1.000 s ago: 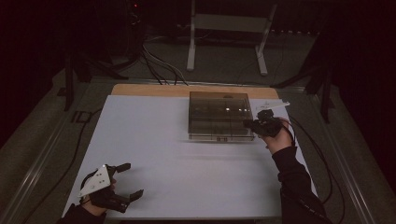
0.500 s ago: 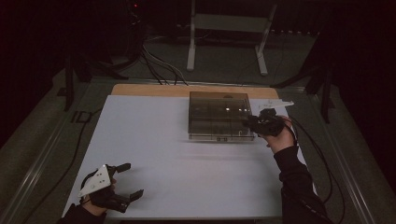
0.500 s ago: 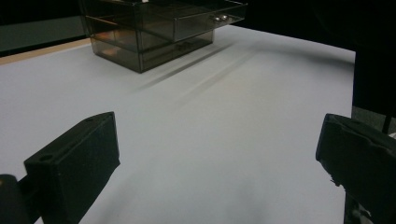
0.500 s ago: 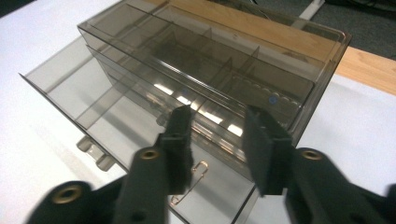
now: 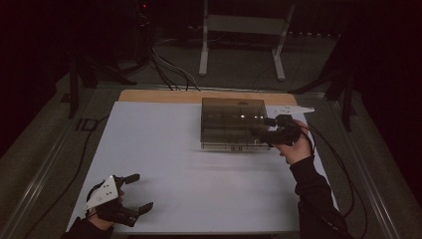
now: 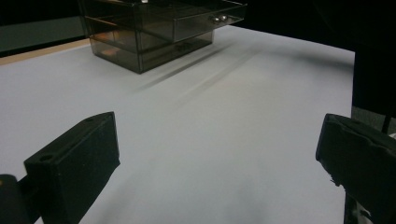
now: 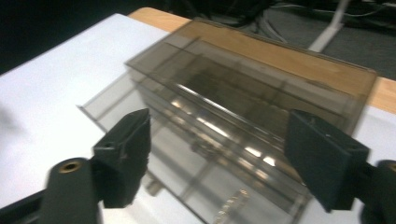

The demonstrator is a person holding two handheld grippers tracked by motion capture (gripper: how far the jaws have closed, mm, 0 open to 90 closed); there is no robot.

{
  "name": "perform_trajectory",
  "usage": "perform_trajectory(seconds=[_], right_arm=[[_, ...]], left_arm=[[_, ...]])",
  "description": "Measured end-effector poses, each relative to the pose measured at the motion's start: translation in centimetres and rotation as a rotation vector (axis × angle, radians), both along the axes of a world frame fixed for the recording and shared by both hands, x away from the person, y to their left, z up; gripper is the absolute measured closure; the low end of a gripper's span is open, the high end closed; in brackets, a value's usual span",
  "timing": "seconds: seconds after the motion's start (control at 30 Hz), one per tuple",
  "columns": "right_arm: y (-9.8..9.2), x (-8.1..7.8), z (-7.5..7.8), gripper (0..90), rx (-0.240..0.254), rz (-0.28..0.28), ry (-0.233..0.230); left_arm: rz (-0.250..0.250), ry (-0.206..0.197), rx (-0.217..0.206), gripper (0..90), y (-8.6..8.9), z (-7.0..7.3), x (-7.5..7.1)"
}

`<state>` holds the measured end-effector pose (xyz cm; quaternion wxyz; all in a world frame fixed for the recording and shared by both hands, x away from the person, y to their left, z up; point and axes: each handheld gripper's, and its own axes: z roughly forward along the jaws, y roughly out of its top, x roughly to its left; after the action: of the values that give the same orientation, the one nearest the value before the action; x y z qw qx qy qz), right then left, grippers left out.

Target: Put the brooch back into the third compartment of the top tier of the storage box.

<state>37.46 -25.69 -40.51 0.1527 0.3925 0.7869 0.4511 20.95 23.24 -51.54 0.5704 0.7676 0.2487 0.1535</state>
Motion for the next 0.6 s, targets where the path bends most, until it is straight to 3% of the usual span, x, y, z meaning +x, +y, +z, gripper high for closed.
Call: perform_trajectory(seconds=[0.33, 0.47, 0.6], right_arm=[[1.7, -0.7, 0.6, 12.3, 0.019, 0.083, -0.003], [2.5, -1.0, 0.8, 1.9, 0.000, 0.127, 0.012], [3.0, -1.2, 0.8, 0.0, -0.010, 0.147, 0.000]], left_arm=[[-0.001, -0.003, -0.001, 0.5, 0.0, 0.0, 0.0], [-0.003, -0.001, -0.001, 0.5, 0.0, 0.0, 0.0], [0.000, -0.005, -0.003, 0.5, 0.1, 0.0, -0.1]])
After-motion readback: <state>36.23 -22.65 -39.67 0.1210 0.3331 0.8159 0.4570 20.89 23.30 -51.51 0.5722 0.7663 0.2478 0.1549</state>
